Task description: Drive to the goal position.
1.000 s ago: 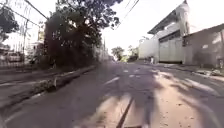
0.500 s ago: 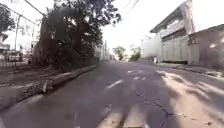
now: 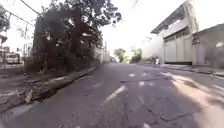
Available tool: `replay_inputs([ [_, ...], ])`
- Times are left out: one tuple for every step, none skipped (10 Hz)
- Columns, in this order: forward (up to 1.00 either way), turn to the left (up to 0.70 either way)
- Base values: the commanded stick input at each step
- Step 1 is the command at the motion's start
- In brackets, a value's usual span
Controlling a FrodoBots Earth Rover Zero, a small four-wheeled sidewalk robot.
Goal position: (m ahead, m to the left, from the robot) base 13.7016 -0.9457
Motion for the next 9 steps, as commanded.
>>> replay_inputs([
  [1.00,0.00],
  [1.00,0.00],
  [1.00,0.00],
  [1.00,0.00],
  [1.00,0.00],
  [1.00,0.00],
  [1.00,0.00],
  [1.00,0.00],
  [1.00,0.00],
])
